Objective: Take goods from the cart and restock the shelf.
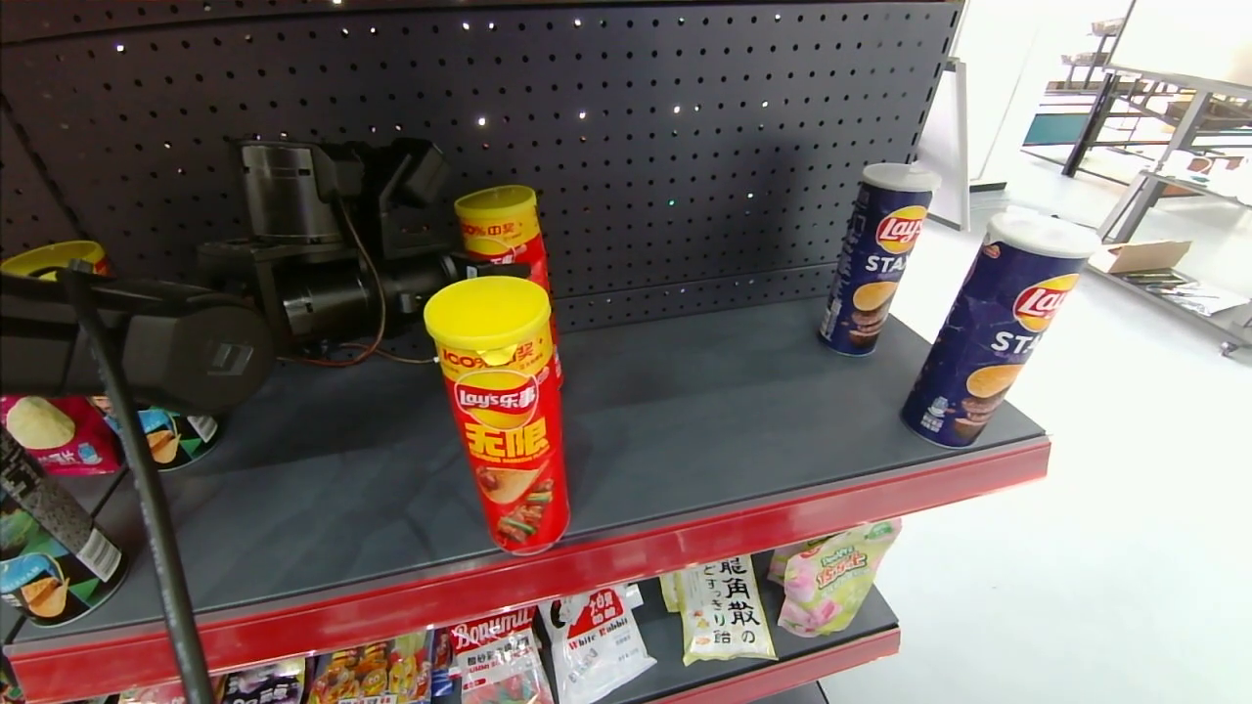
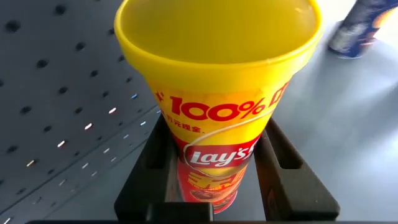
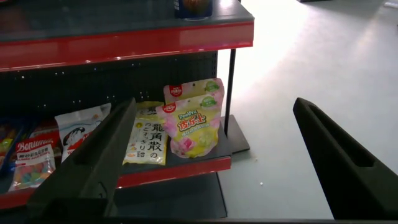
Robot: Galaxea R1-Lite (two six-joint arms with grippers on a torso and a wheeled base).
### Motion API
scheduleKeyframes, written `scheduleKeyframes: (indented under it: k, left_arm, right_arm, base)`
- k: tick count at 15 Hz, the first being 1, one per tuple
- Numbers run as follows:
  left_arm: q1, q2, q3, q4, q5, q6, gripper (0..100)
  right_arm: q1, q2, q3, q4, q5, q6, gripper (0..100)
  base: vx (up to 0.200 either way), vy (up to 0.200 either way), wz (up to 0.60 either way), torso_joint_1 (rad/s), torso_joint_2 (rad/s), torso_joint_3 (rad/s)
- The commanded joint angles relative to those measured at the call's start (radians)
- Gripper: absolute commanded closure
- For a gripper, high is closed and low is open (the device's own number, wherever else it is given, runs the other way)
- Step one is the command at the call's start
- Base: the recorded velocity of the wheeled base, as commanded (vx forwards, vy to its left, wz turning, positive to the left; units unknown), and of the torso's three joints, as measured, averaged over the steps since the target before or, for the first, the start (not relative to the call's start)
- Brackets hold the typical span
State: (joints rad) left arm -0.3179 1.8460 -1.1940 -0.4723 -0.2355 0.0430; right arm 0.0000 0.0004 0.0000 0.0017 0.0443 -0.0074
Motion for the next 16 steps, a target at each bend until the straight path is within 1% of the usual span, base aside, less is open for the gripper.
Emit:
scheduleKeyframes:
  k: [1, 13, 14, 16]
  left_arm:
    - [0.0, -0.005, 0.01, -0.003, 0.028, 0.0, 100]
    - [-0.001, -0.024, 0.042, -0.003, 0.032, -0.003, 100]
    - [-0.001, -0.025, 0.045, -0.003, 0.032, -0.003, 0]
    - [-0.001, -0.051, 0.067, 0.008, 0.033, -0.009, 0]
  right_arm:
    - [0.0, 0.0, 0.0, 0.0, 0.0, 0.0, 0]
    - [0.0, 0.0, 0.0, 0.0, 0.0, 0.0, 0]
    - [0.0, 0.0, 0.0, 0.0, 0.0, 0.0, 0]
    - [0.0, 0.0, 0.0, 0.0, 0.0, 0.0, 0]
  base:
    - [0.0, 0.0, 0.0, 0.0, 0.0, 0.0]
    - [0.0, 0.0, 0.0, 0.0, 0.0, 0.0]
    - [0.0, 0.0, 0.0, 0.0, 0.0, 0.0]
    - [0.0, 0.0, 0.0, 0.0, 0.0, 0.0]
